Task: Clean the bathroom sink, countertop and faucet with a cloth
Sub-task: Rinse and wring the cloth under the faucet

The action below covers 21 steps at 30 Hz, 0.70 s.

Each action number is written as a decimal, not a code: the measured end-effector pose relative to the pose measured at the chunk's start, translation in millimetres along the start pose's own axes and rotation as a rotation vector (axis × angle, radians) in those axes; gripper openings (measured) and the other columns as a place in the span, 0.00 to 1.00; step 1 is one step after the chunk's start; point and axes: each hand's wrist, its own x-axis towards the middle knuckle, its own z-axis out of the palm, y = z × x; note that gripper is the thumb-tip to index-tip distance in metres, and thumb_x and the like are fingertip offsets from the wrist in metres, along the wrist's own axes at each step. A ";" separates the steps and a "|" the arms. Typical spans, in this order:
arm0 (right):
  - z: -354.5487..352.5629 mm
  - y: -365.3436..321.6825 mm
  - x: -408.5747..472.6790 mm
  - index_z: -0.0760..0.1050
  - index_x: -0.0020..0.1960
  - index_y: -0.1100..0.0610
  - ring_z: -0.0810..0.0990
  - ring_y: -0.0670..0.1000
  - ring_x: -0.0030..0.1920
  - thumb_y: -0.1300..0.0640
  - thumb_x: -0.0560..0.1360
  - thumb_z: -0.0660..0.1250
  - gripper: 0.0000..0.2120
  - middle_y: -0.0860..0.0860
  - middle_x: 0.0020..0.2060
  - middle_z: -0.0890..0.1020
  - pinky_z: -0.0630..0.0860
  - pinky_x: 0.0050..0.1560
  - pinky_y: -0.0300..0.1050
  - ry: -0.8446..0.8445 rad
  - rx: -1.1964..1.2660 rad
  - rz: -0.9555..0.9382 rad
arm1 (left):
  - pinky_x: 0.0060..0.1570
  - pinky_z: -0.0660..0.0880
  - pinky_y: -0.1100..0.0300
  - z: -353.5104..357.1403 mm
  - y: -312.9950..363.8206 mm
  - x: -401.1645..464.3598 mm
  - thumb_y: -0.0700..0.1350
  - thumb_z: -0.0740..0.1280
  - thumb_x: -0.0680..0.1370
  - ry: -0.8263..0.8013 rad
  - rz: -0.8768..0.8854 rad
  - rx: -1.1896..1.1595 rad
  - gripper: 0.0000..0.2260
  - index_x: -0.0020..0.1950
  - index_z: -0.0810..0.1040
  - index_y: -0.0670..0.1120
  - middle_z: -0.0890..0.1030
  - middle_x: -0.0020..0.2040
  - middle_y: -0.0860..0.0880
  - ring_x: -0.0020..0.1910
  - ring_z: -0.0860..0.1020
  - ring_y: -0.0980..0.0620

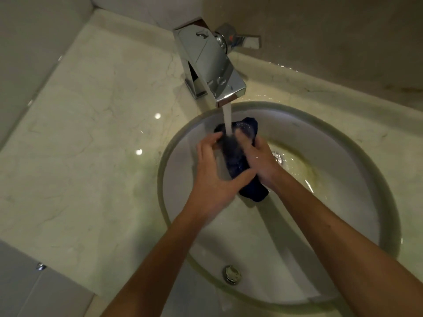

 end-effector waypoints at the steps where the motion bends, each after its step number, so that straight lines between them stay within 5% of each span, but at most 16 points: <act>1: 2.8 4.3 -3.9 0.80 0.57 0.59 0.86 0.50 0.44 0.51 0.84 0.63 0.12 0.50 0.43 0.86 0.82 0.46 0.46 0.012 -0.033 -0.066 | 0.69 0.70 0.63 2.9 2.9 7.4 0.54 0.80 0.69 0.064 -0.104 -0.069 0.43 0.77 0.59 0.57 0.65 0.74 0.54 0.73 0.68 0.58; 5: 5.2 15.4 -10.3 0.79 0.56 0.59 0.84 0.45 0.45 0.62 0.82 0.65 0.05 0.46 0.45 0.85 0.79 0.43 0.43 0.023 -0.277 -0.260 | 0.68 0.73 0.55 14.8 15.3 38.3 0.53 0.82 0.67 0.184 -0.336 -0.212 0.52 0.82 0.53 0.53 0.69 0.76 0.51 0.71 0.73 0.51; 9: 8.9 14.7 -19.8 0.71 0.70 0.61 0.78 0.42 0.62 0.71 0.77 0.68 0.22 0.55 0.63 0.76 0.75 0.61 0.35 -0.013 -0.406 -0.399 | 0.62 0.79 0.56 19.6 11.9 46.6 0.48 0.84 0.65 0.281 -0.299 -0.251 0.42 0.75 0.68 0.50 0.79 0.65 0.52 0.62 0.80 0.54; 13: -6.0 15.0 -27.9 0.64 0.76 0.57 0.71 0.39 0.67 0.61 0.71 0.79 0.38 0.51 0.68 0.67 0.69 0.64 0.30 -0.057 -0.499 -0.411 | 0.53 0.83 0.54 16.1 8.3 44.0 0.43 0.80 0.70 0.376 -0.218 -0.260 0.15 0.53 0.80 0.51 0.85 0.47 0.55 0.49 0.84 0.57; 16: -17.2 37.1 -28.2 0.51 0.80 0.50 0.66 0.43 0.73 0.51 0.64 0.85 0.57 0.46 0.76 0.61 0.70 0.67 0.33 -0.023 -0.509 -0.284 | 0.54 0.81 0.61 13.1 11.0 42.5 0.43 0.79 0.72 0.462 -0.175 -0.222 0.16 0.55 0.79 0.56 0.84 0.48 0.60 0.49 0.82 0.63; 18: -10.6 46.9 -21.4 0.51 0.81 0.48 0.67 0.48 0.75 0.46 0.59 0.87 0.62 0.48 0.76 0.64 0.72 0.71 0.48 -0.031 -0.564 -0.308 | 0.57 0.81 0.57 12.1 13.4 41.8 0.44 0.79 0.71 0.507 -0.164 -0.222 0.19 0.59 0.79 0.54 0.83 0.53 0.58 0.52 0.82 0.61; 19: -4.3 50.6 -16.3 0.54 0.80 0.48 0.71 0.50 0.73 0.48 0.59 0.87 0.60 0.47 0.74 0.69 0.73 0.70 0.53 -0.032 -0.570 -0.352 | 0.58 0.81 0.56 13.3 15.3 40.9 0.44 0.79 0.71 0.528 -0.146 -0.215 0.20 0.60 0.79 0.53 0.83 0.54 0.56 0.53 0.82 0.58; 21: 11.3 50.7 -7.0 0.66 0.73 0.46 0.78 0.45 0.65 0.58 0.67 0.82 0.41 0.42 0.64 0.79 0.76 0.65 0.48 -0.031 -0.547 -0.423 | 0.55 0.82 0.56 18.2 19.9 36.4 0.41 0.80 0.70 0.568 -0.072 -0.194 0.19 0.58 0.79 0.49 0.84 0.53 0.53 0.52 0.83 0.57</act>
